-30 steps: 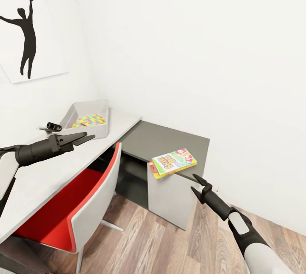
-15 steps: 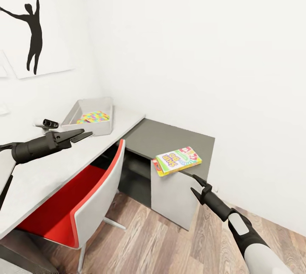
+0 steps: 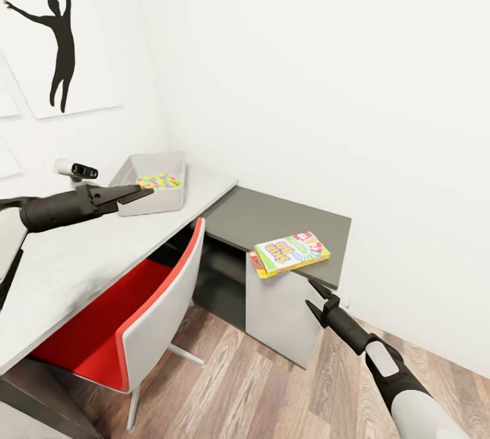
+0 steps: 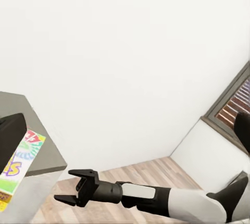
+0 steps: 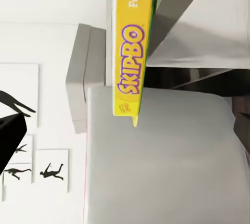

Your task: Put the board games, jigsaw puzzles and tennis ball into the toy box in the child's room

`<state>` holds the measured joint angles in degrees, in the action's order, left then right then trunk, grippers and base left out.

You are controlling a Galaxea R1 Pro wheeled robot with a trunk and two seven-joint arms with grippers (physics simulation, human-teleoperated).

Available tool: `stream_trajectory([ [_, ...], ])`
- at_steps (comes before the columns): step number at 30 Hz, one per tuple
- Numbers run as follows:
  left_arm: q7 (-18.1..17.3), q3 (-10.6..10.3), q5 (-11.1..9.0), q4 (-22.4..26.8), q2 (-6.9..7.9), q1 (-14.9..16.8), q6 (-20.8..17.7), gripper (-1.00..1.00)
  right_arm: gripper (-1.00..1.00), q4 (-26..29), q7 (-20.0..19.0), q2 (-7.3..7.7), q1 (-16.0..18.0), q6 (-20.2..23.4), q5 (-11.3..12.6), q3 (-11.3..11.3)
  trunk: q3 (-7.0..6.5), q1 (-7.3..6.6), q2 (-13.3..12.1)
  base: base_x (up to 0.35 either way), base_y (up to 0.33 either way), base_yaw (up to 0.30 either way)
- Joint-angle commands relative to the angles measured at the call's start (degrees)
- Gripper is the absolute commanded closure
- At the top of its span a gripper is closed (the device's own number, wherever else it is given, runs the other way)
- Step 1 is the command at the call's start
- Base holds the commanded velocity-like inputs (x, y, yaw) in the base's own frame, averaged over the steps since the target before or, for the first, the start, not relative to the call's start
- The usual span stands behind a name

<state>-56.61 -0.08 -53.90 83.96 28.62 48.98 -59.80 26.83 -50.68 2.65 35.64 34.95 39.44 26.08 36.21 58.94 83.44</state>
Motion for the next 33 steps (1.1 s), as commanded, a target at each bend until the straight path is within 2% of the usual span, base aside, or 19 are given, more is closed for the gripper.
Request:
stream_trajectory([
  [1, -0.2, -0.6, 0.0, 0.0, 0.04, 0.1, -0.2, -1.00, -1.00, 0.0, -0.1, 0.02, 0.0, 0.4, 0.2, 0.2, 0.24, 0.22, 0.4, 0.000, 0.000, 0.067],
  [9, -0.3, -1.3, -0.2, 0.0, 0.08, 0.2, -0.2, -1.00, -1.00, 0.0, 0.0, 0.08, 0.0, 0.4, 0.2, 0.3, 1.67, 1.98, 3.7, 0.000, 0.000, 0.066],
  [26, -0.3, -1.0, -0.2, 0.0, 0.12, 0.1, -0.2, -1.00, -1.00, 0.0, 0.0, 0.08, 0.0, 0.4, 0.2, 0.3, 1.67, 1.98, 3.7, 0.027, 0.041, 0.063],
  [33, -0.3, -1.0, -0.2, 0.0, 0.13, 0.1, -0.2, -1.00, -1.00, 0.0, -0.2, 0.15, 0.0, 0.4, 0.9, 0.5, 1.67, 1.98, 3.7, 0.147, 0.097, 0.053],
])
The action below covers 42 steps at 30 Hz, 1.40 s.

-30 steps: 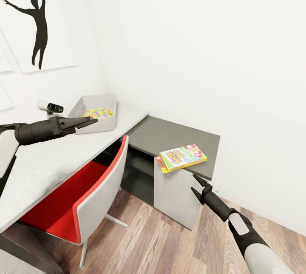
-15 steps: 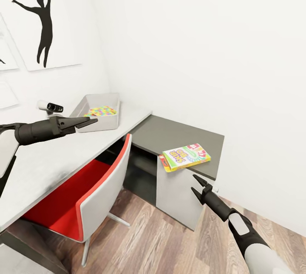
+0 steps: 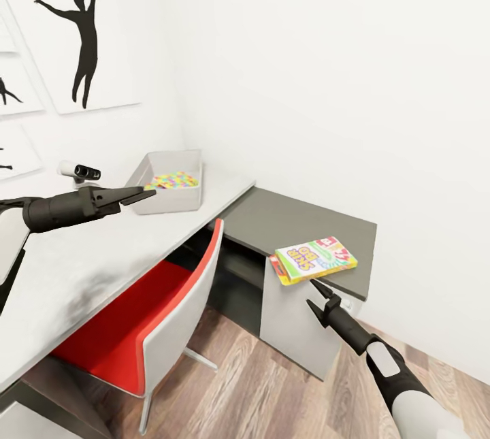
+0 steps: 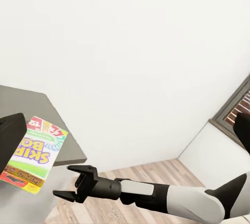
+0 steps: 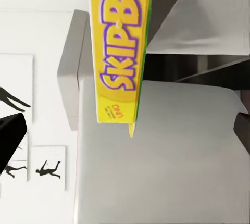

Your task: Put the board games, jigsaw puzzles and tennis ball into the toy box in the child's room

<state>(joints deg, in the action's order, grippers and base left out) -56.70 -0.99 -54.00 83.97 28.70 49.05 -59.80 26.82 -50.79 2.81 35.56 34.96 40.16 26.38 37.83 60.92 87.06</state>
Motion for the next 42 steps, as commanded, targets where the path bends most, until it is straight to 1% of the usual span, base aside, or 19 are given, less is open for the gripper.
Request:
stream_trajectory([
  [1, -0.2, -0.1, 0.0, 0.0, 0.04, 0.1, -0.2, -1.00, -1.00, 0.0, -0.1, -0.01, 0.0, 0.4, 0.3, 0.2, 0.05, 0.00, 0.0, 0.058, 0.040, 0.020],
  [28, -0.2, -0.1, 0.0, 0.0, 0.04, 0.1, -0.2, -1.00, -1.00, 0.0, -0.4, 0.05, -0.2, 0.4, 0.7, 0.3, 0.05, 0.00, 0.0, 0.016, 0.002, 0.001],
  [42, -0.2, -0.1, 0.0, 0.0, 0.04, 0.1, -0.2, -1.00, -1.00, -0.1, -0.2, 0.07, -0.2, 0.6, 0.7, 0.3, 0.05, 0.00, 0.0, 0.057, 0.003, 0.000],
])
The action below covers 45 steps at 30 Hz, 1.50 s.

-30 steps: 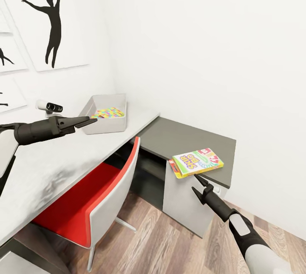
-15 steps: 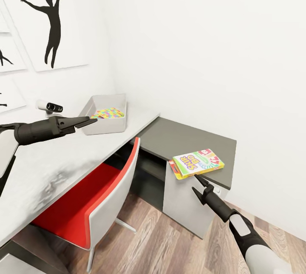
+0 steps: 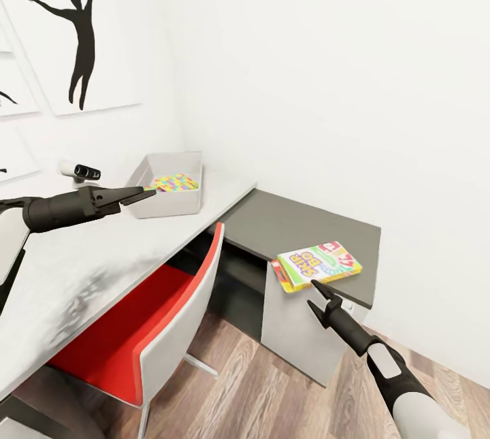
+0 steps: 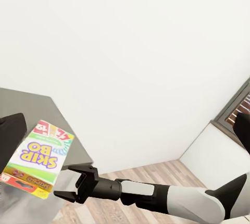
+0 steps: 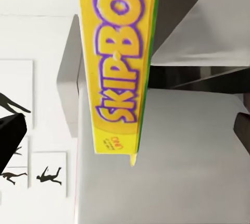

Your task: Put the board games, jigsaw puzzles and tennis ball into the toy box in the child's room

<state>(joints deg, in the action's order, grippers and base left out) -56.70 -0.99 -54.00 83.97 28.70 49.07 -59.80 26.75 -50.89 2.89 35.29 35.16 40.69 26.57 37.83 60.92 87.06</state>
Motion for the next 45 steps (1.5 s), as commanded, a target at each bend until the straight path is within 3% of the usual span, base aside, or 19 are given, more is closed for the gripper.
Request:
stream_trajectory([
  [1, -0.1, -0.1, -0.1, 0.0, 0.04, 0.1, -0.2, -1.00, -1.00, 0.0, 0.0, -0.02, 0.0, 0.4, 0.2, 0.1, 0.05, 0.01, 0.0, 0.103, 0.085, 0.000],
  [11, -0.2, -0.1, -0.1, 0.0, 0.04, 0.0, -0.2, -1.00, -1.00, 0.0, 0.0, 0.01, 0.0, 0.5, 0.2, 0.1, 0.05, 0.01, 0.0, 0.114, 0.152, 0.000],
  [45, -0.2, 0.0, -0.1, 0.1, 0.04, 0.1, -0.2, -1.00, -1.00, 0.0, -0.1, 0.23, 0.0, 0.6, 0.2, 0.1, 0.05, 0.01, 0.0, 0.002, 0.006, 0.000],
])
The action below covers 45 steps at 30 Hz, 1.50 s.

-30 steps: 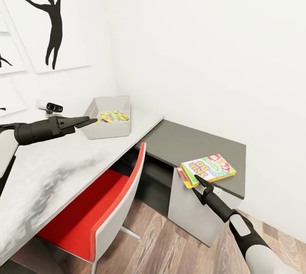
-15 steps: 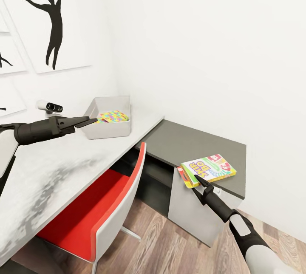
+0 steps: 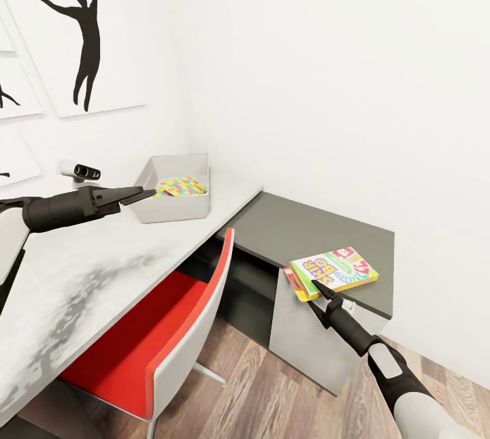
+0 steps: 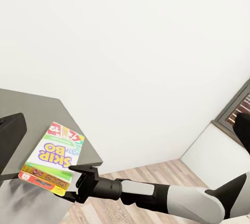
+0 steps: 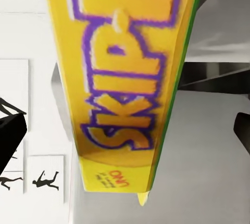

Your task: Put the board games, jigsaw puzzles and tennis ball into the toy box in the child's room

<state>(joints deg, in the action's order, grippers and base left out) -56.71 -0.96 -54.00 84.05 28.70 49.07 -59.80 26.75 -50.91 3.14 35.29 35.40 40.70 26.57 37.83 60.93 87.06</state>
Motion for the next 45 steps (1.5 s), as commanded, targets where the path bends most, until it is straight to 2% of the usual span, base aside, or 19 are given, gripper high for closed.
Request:
stream_trajectory([
  [1, -0.2, -0.1, -0.1, 0.0, 0.04, 0.1, -0.2, -1.00, -1.00, 0.0, -0.1, 0.00, 0.0, 0.4, 0.2, 0.1, 0.05, 0.00, 0.0, 0.000, 0.000, 0.000],
  [17, -0.2, -0.2, -0.1, 0.0, 0.01, 0.1, -0.2, -1.00, -1.00, 0.0, -0.3, 0.33, 0.0, 0.5, 0.2, 0.1, 0.05, 0.00, 0.0, 0.000, 0.000, 0.000],
  [28, -0.2, -0.2, -0.1, 0.0, -0.04, 0.1, -0.2, -1.00, -1.00, 0.1, -4.4, 0.55, 0.0, 0.6, 0.1, 0.1, 0.05, 0.00, 0.0, 0.000, 0.000, 0.000],
  [45, -0.2, -0.2, -0.1, 0.0, -0.05, 0.1, -0.2, -1.00, -1.00, 0.1, -4.7, 0.56, 0.0, 0.5, 0.1, 0.1, 0.05, 0.00, 0.0, 0.000, 0.000, 0.000],
])
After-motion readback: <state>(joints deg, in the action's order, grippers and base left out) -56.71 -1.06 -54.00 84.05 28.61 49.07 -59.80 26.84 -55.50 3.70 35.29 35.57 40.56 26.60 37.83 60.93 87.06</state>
